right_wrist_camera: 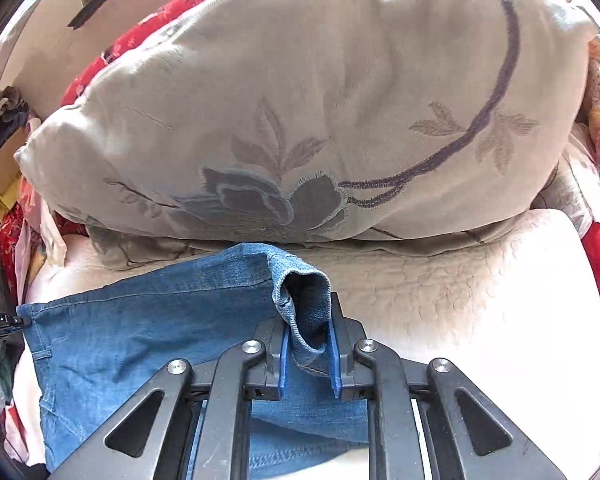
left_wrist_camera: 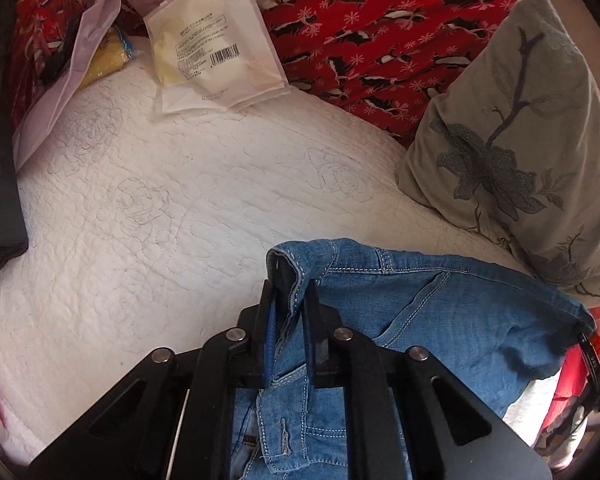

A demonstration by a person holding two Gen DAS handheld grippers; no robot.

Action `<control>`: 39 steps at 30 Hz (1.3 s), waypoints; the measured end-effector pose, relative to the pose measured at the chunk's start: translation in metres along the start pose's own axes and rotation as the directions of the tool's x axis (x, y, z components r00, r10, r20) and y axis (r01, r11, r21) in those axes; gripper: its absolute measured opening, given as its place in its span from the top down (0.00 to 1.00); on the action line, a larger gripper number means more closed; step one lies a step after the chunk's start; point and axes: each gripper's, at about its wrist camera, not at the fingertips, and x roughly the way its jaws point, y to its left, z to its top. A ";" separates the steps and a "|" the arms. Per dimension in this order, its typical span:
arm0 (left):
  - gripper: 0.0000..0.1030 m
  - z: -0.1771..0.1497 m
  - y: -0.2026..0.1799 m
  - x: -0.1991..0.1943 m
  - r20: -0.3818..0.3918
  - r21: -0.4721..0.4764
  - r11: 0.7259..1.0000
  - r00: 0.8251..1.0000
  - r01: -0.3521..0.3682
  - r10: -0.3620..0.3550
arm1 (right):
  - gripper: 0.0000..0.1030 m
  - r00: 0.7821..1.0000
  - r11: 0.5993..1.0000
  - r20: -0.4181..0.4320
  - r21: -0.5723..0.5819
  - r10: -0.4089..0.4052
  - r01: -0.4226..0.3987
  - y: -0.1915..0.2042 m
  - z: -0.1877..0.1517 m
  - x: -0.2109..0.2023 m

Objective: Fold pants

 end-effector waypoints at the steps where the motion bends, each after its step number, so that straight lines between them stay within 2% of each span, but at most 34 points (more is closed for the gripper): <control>1: 0.91 -0.006 -0.003 -0.010 0.025 0.008 1.000 1.000 -0.003 0.002 | 0.86 1.000 1.000 0.015 0.006 0.012 -0.012 -0.001 -0.004 -0.012; 7: 0.91 -0.043 -0.012 -0.062 0.155 0.023 1.000 0.988 -0.016 0.012 | 0.86 0.996 0.999 0.080 0.016 0.050 -0.052 0.017 -0.032 -0.076; 11: 0.91 -0.074 -0.007 -0.088 0.207 0.030 0.999 0.978 -0.014 0.008 | 0.86 0.991 0.996 0.109 0.026 0.079 -0.082 0.021 -0.064 -0.118; 14: 0.91 -0.099 0.001 -0.100 0.217 0.019 1.000 0.976 0.009 -0.013 | 0.86 0.988 0.994 0.118 0.035 0.099 -0.104 0.025 -0.092 -0.141; 19: 0.91 -0.142 0.023 -0.108 0.185 -0.017 0.998 0.981 0.062 -0.058 | 0.84 0.987 0.990 0.114 0.072 0.115 -0.123 0.023 -0.152 -0.175; 24: 0.91 -0.181 0.050 -0.109 0.154 -0.072 0.995 0.986 0.073 -0.061 | 0.83 0.991 0.982 0.082 0.147 0.109 -0.121 0.009 -0.216 -0.189; 27: 0.91 -0.201 0.068 -0.096 0.112 -0.100 0.994 0.993 0.037 -0.026 | 0.82 0.994 0.975 0.042 0.196 0.099 -0.106 -0.002 -0.250 -0.185; 30: 0.91 -0.217 0.091 -0.074 0.024 -0.153 0.988 1.000 0.016 -0.013 | 0.82 0.998 0.979 -0.030 0.199 0.046 -0.039 -0.007 -0.276 -0.176; 32: 0.91 -0.225 0.110 -0.064 -0.028 -0.213 0.976 0.999 0.034 -0.040 | 0.82 0.998 0.977 -0.053 0.210 0.042 -0.030 -0.012 -0.289 -0.176; 35: 0.91 -0.231 0.132 -0.065 -0.049 -0.288 0.954 0.994 0.082 -0.100 | 0.81 0.998 0.972 -0.056 0.235 0.032 -0.018 -0.023 -0.301 -0.184; 36: 0.91 -0.231 0.135 -0.068 -0.043 -0.297 0.951 0.993 0.088 -0.106 | 0.78 0.998 0.966 -0.051 0.257 0.041 -0.027 -0.028 -0.302 -0.187; 38: 0.90 -0.229 0.134 -0.072 -0.040 -0.291 0.951 0.992 0.102 -0.119 | 0.59 0.997 0.945 -0.038 0.323 0.072 -0.056 -0.040 -0.302 -0.192; 39: 0.89 -0.227 0.130 -0.072 -0.044 -0.286 0.952 0.991 0.112 -0.130 | 0.55 0.996 0.930 -0.023 0.362 0.085 -0.071 -0.046 -0.301 -0.195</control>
